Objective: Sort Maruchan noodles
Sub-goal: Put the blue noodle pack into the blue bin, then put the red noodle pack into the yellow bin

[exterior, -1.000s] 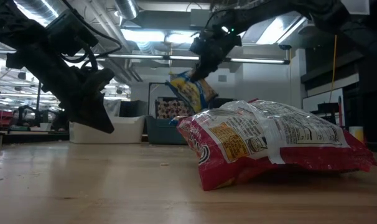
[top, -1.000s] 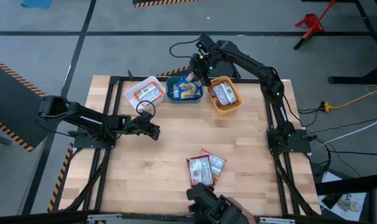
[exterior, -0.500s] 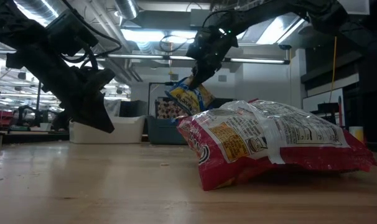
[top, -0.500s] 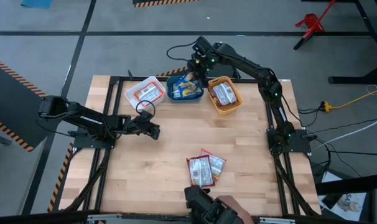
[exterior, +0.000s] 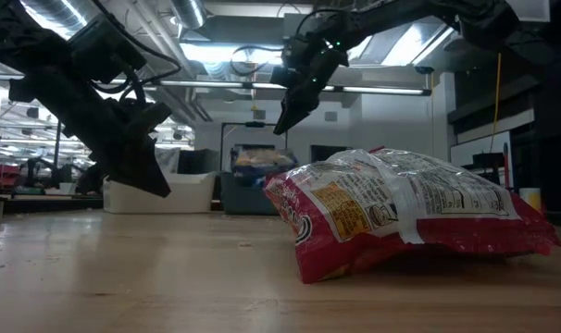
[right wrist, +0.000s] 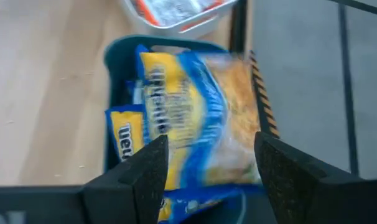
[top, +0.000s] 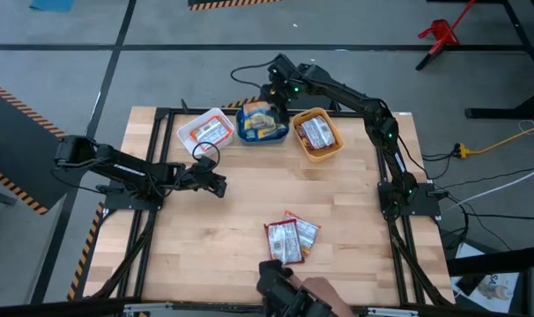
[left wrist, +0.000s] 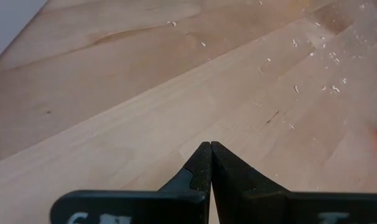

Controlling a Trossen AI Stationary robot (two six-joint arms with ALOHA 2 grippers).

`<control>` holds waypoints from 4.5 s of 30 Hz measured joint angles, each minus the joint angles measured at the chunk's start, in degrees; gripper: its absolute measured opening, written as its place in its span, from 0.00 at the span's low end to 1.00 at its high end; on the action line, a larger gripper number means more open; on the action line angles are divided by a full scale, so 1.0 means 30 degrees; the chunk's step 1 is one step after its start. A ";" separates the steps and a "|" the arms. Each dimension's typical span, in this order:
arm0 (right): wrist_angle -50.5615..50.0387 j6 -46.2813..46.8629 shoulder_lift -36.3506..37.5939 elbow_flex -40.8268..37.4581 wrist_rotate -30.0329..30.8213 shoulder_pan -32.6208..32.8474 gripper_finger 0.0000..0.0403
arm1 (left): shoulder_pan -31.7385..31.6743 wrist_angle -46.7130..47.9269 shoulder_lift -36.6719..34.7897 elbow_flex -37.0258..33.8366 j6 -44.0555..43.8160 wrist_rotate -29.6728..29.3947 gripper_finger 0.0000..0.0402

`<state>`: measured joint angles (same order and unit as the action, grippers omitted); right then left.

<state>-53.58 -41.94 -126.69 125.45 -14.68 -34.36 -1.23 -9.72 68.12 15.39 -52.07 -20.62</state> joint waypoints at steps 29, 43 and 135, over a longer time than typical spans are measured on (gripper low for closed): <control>0.1295 0.3367 -0.2433 -0.0029 0.2102 0.0484 0.55 | 0.0007 -0.0080 0.0000 -0.0005 0.0051 0.0173 0.00; -0.3717 0.4675 -0.0455 0.3158 0.2078 0.1404 0.55 | 0.0013 -0.0151 0.0000 -0.0005 0.0069 0.0219 0.00; 0.1804 1.3373 0.2273 -1.0760 -0.5964 1.1441 0.18 | 0.1592 -0.2192 -0.0840 0.0087 0.1612 0.3774 0.00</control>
<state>-48.17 -1.82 -119.87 93.17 -32.58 -0.03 3.54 -16.29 65.60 15.65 -47.24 -9.30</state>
